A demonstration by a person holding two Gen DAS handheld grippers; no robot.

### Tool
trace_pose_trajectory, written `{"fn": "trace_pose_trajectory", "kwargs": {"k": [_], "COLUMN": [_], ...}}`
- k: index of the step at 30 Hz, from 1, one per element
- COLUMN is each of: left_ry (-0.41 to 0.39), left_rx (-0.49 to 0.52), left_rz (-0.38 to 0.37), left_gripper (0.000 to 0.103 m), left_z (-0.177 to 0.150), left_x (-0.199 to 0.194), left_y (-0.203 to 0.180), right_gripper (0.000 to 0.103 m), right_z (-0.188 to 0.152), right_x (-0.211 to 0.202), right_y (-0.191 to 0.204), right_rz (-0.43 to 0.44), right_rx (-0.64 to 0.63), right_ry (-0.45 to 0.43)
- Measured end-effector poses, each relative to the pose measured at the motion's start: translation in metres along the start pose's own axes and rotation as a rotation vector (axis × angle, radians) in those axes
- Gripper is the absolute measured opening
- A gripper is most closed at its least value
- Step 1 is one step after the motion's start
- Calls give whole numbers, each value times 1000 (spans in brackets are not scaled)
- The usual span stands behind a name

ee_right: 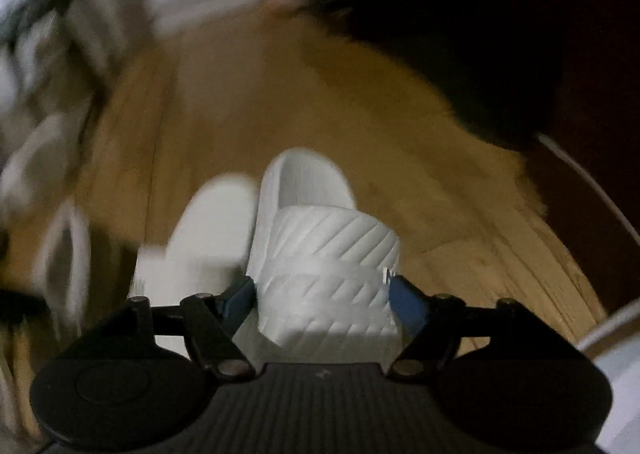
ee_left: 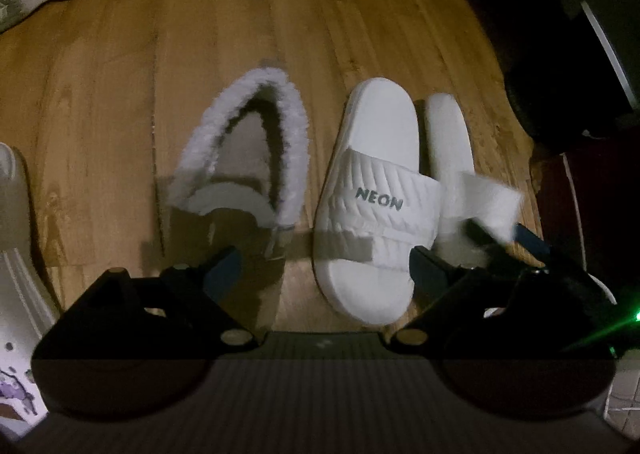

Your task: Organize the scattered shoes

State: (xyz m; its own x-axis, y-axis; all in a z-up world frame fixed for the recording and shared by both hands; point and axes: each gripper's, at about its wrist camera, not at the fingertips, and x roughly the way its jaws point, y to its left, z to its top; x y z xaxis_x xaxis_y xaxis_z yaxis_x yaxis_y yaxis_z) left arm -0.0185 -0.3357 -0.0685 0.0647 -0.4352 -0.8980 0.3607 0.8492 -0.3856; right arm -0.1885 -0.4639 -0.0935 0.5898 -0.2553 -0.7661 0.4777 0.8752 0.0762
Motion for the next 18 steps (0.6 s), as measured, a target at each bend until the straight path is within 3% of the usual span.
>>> {"fn": "trace_pose_trajectory", "kwargs": {"k": [2,7,8,12,17,18], "left_ry": [-4,-42,-54,-100,-139,-160], "left_rx": [-4,-40,-54,-119,-220,-236], "left_rz": [-16,-59,-55,-10,38,59], "left_gripper": [95,95,95,96,96,97], "left_z": [-2,3,7,20,27,25], "left_x": [-8,-31,-34,-51,-77,-83], "left_y": [5,26,33,66,119,129], "right_gripper": [96,96,96,96,92,86], "right_z": [-8,-17,-19,-19,-8,-5], "right_x": [2,-31,-42,-58,-9,0], "right_y": [13,7,3,1,11,13], "right_rz": [15,-14,-4,239,411,445], "right_rx": [-67,71,146,317,407,425], "right_ry": [10,-13,-28,-33,124,156]}}
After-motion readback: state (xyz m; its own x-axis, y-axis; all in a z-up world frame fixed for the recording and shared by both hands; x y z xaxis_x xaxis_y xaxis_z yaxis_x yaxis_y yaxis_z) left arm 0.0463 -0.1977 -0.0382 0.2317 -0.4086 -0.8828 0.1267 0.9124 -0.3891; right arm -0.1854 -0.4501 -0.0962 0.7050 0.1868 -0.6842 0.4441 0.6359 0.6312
